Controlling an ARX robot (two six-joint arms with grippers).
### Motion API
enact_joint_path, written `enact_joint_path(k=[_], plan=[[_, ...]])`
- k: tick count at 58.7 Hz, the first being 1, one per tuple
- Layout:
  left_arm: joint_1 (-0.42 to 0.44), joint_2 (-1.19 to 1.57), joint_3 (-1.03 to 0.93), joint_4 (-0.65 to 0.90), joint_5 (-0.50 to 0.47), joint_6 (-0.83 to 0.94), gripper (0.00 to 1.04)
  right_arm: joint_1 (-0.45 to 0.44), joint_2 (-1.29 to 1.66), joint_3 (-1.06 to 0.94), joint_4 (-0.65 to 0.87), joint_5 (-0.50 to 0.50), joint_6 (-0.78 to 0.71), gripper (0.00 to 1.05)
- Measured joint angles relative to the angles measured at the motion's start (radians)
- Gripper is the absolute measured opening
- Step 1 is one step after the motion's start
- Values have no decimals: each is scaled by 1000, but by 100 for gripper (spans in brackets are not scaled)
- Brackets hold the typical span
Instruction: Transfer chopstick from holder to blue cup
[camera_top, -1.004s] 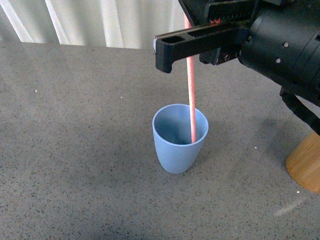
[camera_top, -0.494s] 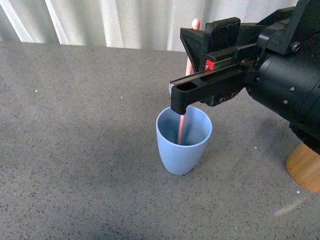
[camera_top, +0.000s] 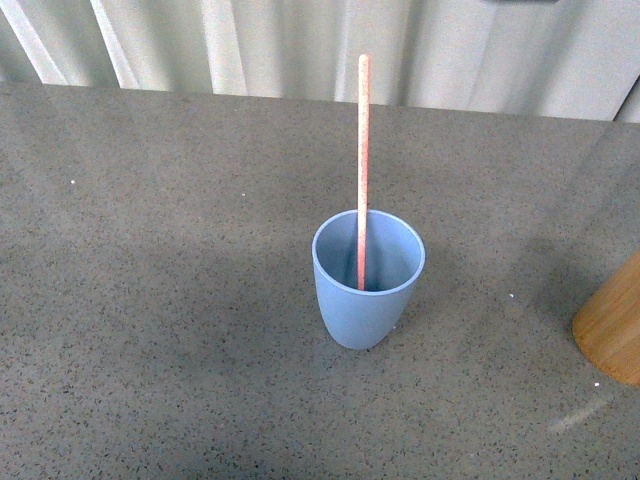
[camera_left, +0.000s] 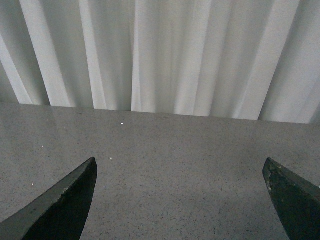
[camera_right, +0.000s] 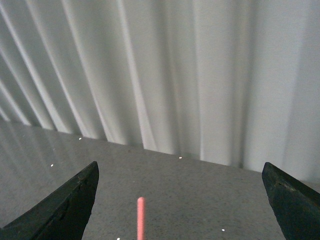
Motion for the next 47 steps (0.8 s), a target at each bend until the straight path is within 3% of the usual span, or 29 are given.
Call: enact_joint_path(k=[12, 21, 29, 31, 34, 47], plan=[[0, 0, 0, 0, 0, 0, 98, -206, -488, -66, -517, 82, 103, 95], [0, 0, 0, 0, 0, 0, 98, -320, -907, -177, -947, 183, 45, 95], [0, -1, 0, 0, 0, 0, 98, -333, -937, -187, -932, 146, 16, 93], [0, 0, 0, 0, -1, 0, 98, -372, -951, -216, -859, 56, -30, 86], [0, 0, 0, 0, 0, 0, 98, -404, -971, -247, -804, -1, -71, 77], [0, 0, 0, 0, 0, 0, 98, -420, -1039, -316, -788, -19, -130, 36]])
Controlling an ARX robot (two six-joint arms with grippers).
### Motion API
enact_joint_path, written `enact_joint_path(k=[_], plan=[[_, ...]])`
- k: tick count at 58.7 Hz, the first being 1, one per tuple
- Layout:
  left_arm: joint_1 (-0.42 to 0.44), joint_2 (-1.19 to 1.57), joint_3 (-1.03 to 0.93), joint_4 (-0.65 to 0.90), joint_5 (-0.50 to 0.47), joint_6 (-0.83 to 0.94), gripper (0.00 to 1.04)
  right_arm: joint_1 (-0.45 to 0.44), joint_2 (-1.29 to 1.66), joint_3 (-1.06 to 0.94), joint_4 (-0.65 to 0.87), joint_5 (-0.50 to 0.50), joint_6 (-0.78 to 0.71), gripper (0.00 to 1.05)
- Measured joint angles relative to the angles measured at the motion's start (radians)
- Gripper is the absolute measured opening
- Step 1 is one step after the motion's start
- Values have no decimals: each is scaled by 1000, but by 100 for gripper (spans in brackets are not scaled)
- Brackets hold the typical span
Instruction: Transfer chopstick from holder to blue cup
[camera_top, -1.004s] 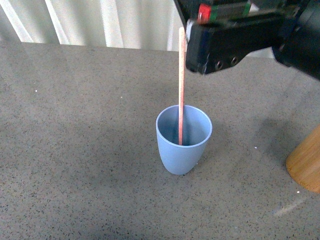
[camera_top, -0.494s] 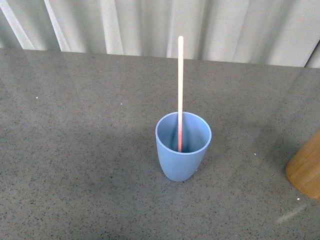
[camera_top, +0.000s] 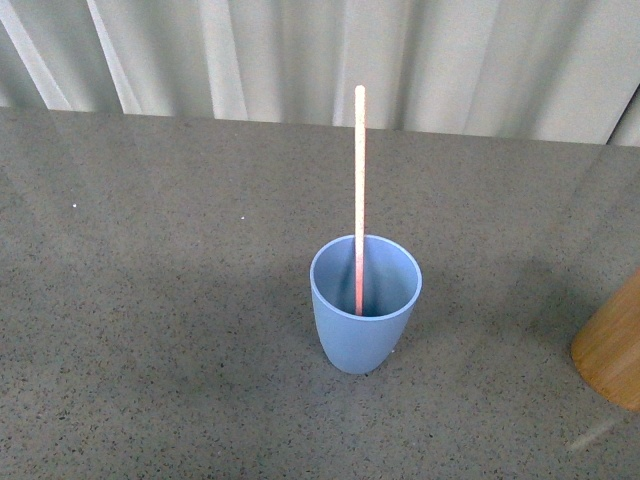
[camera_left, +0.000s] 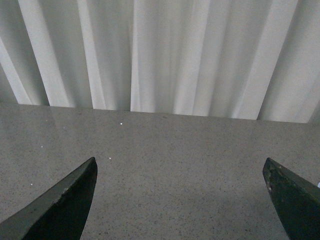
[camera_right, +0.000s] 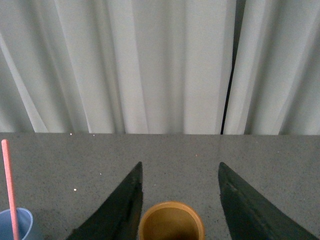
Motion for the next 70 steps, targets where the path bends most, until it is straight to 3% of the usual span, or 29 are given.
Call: enact_joint_path(k=[12, 18, 25, 46, 68, 70], plan=[[0, 0, 0, 0, 0, 0, 98, -1, -51, -33, -10, -1, -8, 0], [0, 0, 0, 0, 0, 0, 98, -1, -72, -43, -18, 0, -9, 1], [0, 0, 0, 0, 0, 0, 98, -1, -194, -58, -149, -1, -9, 1], [0, -1, 0, 0, 0, 0, 98, -1, -260, -92, -151, -2, -10, 1], [0, -1, 0, 0, 0, 0, 98, -1, -261, -92, -151, -1, -10, 94], [0, -1, 0, 0, 0, 0, 98, -1, -261, -92, -151, 0, -9, 97]])
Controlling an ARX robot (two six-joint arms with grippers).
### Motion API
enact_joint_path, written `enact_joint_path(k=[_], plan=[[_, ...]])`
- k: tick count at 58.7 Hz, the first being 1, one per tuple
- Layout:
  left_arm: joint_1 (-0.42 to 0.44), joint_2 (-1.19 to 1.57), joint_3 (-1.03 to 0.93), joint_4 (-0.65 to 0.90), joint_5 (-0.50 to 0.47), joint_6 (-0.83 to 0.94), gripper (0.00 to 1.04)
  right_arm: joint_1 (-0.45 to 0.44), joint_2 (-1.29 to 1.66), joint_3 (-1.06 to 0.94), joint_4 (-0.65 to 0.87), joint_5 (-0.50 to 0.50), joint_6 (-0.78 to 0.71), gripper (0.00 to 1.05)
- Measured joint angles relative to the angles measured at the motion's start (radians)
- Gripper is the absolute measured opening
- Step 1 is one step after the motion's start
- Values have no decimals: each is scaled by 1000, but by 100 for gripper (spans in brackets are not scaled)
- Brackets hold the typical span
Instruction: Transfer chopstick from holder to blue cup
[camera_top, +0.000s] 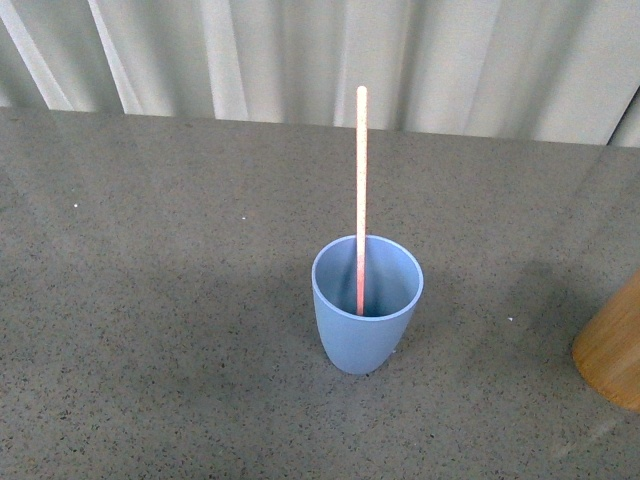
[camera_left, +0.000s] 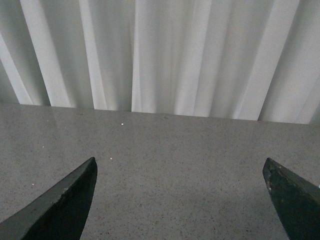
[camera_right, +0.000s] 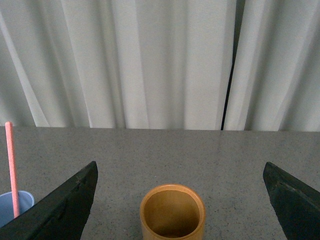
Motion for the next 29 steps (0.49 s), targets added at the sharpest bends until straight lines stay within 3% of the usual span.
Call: enact_joint_path(k=[29], plan=[[0, 0, 0, 0, 0, 0, 98, 0, 0, 0, 0, 0, 0, 95]])
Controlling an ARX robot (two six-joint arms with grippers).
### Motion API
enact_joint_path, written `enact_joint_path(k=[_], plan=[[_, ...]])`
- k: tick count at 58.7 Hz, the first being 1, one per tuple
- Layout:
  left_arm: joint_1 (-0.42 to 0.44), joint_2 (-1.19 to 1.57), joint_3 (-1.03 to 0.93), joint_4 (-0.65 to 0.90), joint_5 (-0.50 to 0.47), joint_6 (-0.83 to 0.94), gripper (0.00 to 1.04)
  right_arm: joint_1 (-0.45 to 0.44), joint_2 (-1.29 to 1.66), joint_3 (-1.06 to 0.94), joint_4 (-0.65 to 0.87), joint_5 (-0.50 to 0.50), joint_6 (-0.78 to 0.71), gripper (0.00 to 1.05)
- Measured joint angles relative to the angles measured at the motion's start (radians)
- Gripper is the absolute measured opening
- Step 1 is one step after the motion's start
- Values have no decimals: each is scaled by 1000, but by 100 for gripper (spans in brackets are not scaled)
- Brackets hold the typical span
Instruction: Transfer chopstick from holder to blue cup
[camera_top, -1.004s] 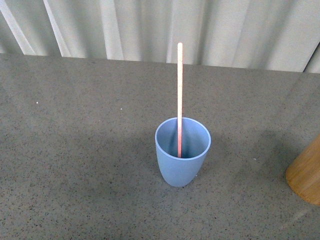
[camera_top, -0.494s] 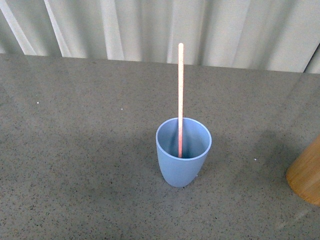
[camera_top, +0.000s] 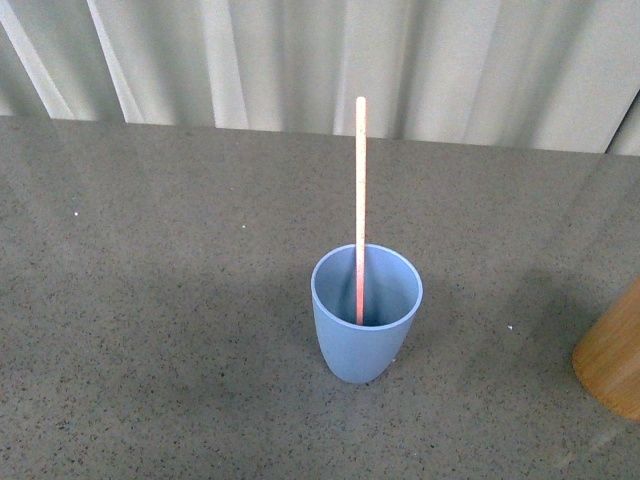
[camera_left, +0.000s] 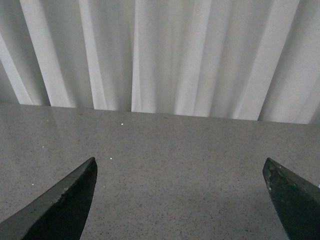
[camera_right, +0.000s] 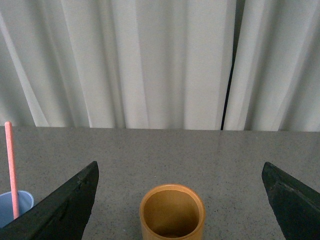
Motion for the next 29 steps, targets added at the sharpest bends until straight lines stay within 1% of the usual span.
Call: enact_joint_path(k=[29], plan=[[0, 0, 0, 0, 0, 0, 98, 0, 0, 0, 0, 0, 0, 95]])
